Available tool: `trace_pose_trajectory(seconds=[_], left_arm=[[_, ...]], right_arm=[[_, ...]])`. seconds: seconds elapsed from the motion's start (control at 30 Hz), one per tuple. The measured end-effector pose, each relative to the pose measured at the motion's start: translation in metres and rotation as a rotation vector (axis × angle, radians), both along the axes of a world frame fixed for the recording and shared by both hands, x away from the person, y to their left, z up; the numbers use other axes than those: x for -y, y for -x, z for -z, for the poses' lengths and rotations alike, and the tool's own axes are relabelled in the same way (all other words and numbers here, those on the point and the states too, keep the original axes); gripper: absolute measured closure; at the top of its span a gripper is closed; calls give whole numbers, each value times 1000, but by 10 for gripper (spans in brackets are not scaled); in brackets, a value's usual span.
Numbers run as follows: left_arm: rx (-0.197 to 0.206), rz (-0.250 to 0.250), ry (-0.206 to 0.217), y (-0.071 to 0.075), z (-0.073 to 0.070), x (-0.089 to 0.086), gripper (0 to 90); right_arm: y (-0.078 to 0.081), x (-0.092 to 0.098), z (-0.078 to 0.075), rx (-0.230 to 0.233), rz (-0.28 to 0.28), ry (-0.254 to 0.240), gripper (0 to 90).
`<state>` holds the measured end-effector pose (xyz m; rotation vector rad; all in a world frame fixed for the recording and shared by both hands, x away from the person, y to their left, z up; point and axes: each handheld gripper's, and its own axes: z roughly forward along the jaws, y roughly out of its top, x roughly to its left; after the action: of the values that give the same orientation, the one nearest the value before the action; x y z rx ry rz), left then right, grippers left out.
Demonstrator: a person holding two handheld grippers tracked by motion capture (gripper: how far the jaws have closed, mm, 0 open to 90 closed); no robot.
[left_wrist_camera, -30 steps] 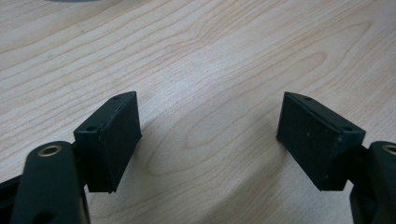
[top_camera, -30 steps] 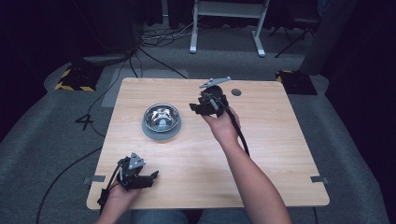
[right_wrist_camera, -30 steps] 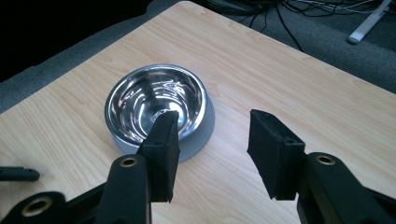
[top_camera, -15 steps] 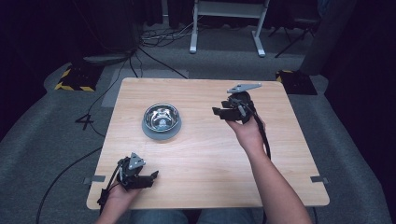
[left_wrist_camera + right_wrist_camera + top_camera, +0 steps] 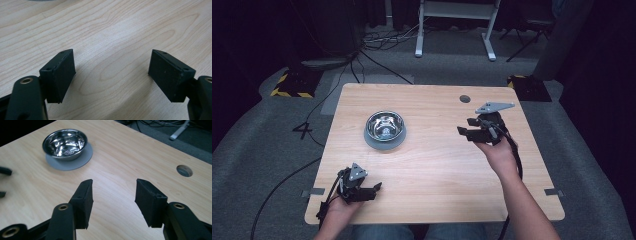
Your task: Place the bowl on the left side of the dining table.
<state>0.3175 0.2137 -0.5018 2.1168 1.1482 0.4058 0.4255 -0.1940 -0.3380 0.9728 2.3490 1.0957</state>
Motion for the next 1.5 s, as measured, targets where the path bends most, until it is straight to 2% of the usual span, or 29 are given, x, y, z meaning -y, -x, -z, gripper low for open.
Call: trace_pose_trajectory(seconds=[0.1, 0.17, 0.23, 0.37, 0.5, 0.63, 0.87, 0.9, 0.93, 0.97, 1.07, 1.1, 1.13, 1.17, 1.2, 1.23, 1.5], left_arm=[[-1, 6, 2, 0, 0, 0, 211], [2, 4, -12, 0, 0, 2, 206], [6, 5, -16, 0, 1, 3, 205], [3, 5, -23, 0, 0, 3, 201], [5, 7, -20, -1, 0, 3, 201], [6, 8, -22, -1, 0, 3, 200], [6, 8, -22, -1, 0, 3, 200], [6, 8, -22, -1, 0, 3, 200], [6, 7, -22, -1, 0, 3, 200], [6, 8, -22, -1, 0, 3, 200], [3, 7, -25, -1, 0, 3, 200], [4, 7, -25, -1, 0, 3, 201], [4, 7, -25, -1, 0, 3, 200], [4, 7, -25, -1, 0, 3, 201], [5, 7, -25, -1, 0, 3, 201], [4, 7, -25, -1, 0, 3, 200], [3, 6, -24, -1, 0, 3, 201]], right_arm=[[11, 11, 4, 5, -4, 38, 481], [20, 24, 9, 12, -2, 53, 477], [22, 26, 10, 16, 0, 53, 476], [34, 46, 21, 8, 31, 38, 469], [41, 60, 29, 8, 47, 31, 468], [50, 76, 39, 1, 76, 2, 466], [61, 101, 61, -14, 74, -13, 456], [64, 105, 69, -27, 84, -11, 456], [64, 105, 69, -27, 84, -11, 456], [65, 110, 78, -41, 97, -5, 455], [66, 114, 86, -53, 108, 3, 456], [67, 117, 95, -74, 124, 5, 456], [67, 117, 95, -74, 124, 5, 456], [67, 120, 104, -86, 141, 10, 455], [67, 120, 104, -86, 141, 10, 455], [68, 123, 111, -95, 158, 7, 454], [67, 130, 135, -103, 204, 11, 442]])
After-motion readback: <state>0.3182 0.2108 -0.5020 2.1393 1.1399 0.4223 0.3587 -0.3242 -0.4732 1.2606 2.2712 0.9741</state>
